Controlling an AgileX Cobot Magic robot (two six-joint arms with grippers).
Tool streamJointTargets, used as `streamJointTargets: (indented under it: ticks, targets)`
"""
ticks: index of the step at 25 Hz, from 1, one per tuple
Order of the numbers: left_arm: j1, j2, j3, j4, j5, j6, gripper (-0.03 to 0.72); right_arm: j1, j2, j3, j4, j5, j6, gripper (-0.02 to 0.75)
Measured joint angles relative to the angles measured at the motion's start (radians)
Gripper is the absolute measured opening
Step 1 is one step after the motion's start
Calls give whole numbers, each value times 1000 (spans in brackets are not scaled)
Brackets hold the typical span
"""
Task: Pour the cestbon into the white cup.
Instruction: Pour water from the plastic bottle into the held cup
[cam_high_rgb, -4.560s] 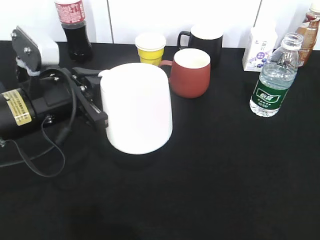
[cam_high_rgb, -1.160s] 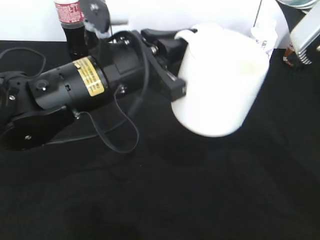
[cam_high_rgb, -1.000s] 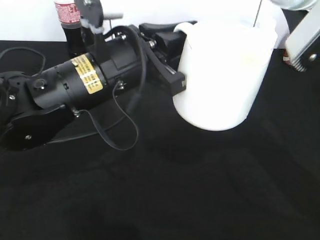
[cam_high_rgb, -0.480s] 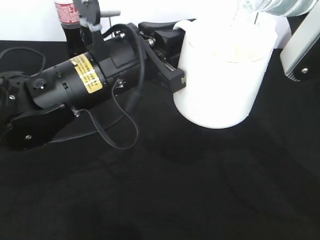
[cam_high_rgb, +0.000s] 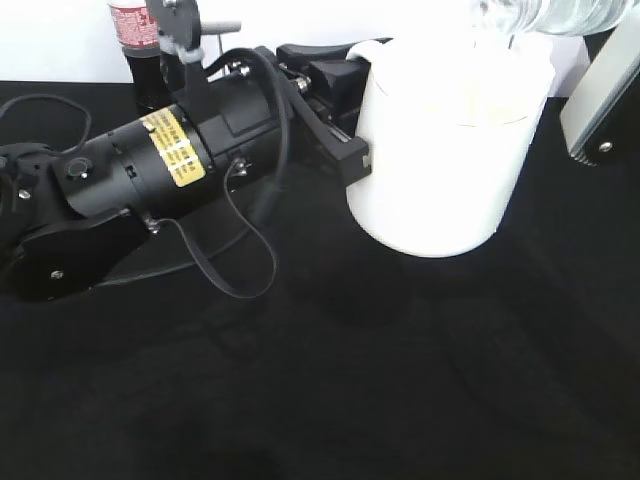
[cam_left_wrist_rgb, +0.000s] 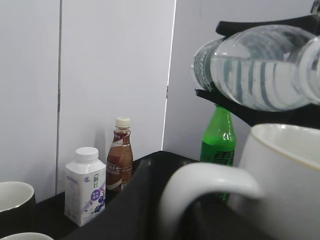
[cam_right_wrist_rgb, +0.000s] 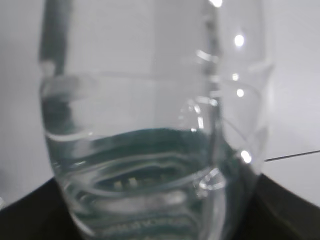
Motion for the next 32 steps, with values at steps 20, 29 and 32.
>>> streamJointTargets:
  ticks: [20,29,32]
  targets:
    - [0,0,0,-28,37,2,113,0,-1,-1,68,-60,-254,490]
    - [0,0,0,-26,41,3,114,0,-5,-1,104,-67,-145,489]
    - [0,0,0,-27,42,3,114,0,-5,-1,104,-67,60,489]
